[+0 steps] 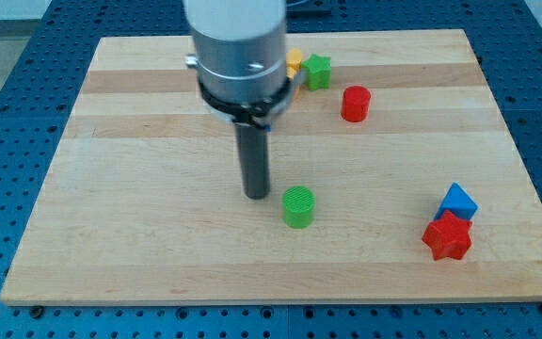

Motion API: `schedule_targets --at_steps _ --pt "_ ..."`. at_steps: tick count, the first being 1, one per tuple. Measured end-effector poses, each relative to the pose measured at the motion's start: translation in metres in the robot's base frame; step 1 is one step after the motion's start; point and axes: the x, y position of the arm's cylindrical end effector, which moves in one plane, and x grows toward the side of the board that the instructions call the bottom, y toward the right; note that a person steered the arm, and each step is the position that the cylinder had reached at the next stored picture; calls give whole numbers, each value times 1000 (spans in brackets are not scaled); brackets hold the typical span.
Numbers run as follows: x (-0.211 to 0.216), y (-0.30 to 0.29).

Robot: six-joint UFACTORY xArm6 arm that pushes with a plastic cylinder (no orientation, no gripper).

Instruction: Slide the green circle to the red star

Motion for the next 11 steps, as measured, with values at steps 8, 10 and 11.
schedule_targets --at_steps 8,10,11 --pt "75 40" --pt "39 52" --pt "39 94"
